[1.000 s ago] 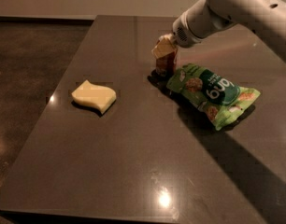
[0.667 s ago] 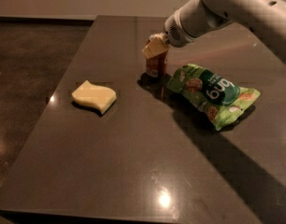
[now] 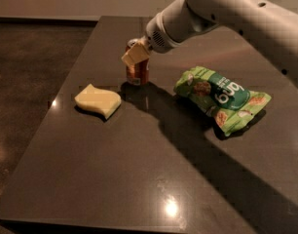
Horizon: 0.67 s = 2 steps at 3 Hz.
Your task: Move coke can near sponge
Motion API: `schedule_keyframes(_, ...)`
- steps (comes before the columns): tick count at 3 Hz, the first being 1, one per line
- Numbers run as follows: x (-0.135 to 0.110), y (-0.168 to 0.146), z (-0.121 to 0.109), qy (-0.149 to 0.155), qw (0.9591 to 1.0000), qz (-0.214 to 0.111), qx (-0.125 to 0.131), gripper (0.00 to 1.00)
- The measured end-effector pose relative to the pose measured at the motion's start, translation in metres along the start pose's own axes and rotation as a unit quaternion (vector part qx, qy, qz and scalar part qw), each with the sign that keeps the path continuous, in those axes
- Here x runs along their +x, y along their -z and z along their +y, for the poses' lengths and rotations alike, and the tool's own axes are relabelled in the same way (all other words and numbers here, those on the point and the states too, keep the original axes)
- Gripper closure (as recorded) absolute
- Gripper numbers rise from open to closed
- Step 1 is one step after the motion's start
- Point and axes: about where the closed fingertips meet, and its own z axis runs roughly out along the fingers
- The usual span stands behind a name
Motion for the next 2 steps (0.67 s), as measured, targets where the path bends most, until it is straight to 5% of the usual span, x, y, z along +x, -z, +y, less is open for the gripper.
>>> schedule_keyframes(2, -0.013, -0.022, 0.036, 0.028, 0.9991, -0.005, -0.031, 0.60)
